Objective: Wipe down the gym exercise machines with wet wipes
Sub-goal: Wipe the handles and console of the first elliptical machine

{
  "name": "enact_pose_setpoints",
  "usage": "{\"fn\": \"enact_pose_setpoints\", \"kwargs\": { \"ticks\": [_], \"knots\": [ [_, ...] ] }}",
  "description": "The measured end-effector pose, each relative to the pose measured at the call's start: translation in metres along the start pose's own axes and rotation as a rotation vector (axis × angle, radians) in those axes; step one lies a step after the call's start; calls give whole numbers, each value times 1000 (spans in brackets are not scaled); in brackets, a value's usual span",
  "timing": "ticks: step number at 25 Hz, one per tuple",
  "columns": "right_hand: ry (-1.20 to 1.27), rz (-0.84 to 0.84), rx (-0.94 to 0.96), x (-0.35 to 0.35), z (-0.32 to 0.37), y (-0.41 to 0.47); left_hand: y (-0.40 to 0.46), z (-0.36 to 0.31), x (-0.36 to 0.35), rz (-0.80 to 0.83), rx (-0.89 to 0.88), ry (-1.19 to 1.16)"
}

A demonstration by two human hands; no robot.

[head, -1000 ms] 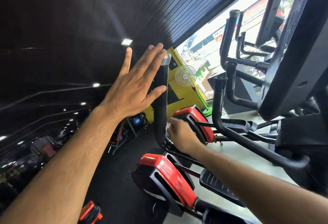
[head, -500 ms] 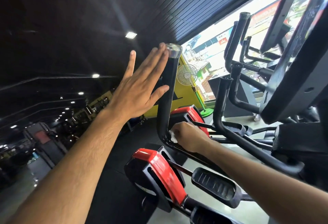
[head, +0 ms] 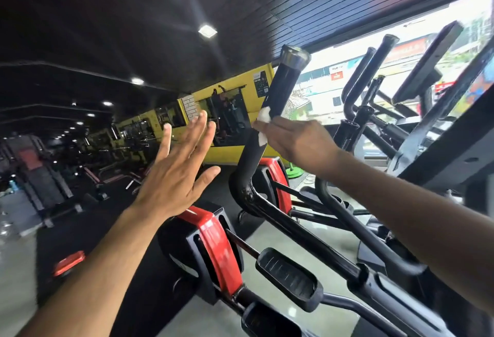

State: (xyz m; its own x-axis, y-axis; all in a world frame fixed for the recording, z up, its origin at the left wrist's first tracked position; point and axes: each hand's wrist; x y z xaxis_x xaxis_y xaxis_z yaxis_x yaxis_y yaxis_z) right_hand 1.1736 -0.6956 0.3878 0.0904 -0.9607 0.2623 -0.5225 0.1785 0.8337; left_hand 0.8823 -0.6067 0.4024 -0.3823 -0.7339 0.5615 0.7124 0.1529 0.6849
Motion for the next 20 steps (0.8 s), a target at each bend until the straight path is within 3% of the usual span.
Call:
{"fn": "enact_pose_setpoints", "kwargs": {
  "ticks": [10,17,19,20],
  "knots": [
    [58,334,70,-55,64,-25,37,-16,7,-8,-136,60],
    [104,746,146,-29,88,-26,130,-26,20,-151,-635,429],
    [132,725,104,-27,91,-30,139,-21,11,-158,-694,457],
    [197,626,11,-25,93,-33,141,-19,5,-164,-701,434]
  ]
}}
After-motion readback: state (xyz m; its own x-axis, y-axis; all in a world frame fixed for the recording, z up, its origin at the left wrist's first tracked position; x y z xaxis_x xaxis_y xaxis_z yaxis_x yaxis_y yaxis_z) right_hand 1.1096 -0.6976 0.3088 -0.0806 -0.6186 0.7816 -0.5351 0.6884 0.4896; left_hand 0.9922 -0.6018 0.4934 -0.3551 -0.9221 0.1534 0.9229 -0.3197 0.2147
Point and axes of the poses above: each hand's wrist, its own y-axis towards the middle knuckle, its own x-axis out of the back of the hand, z = x × y, and after that the axes turned 4 degrees about x, right-handed
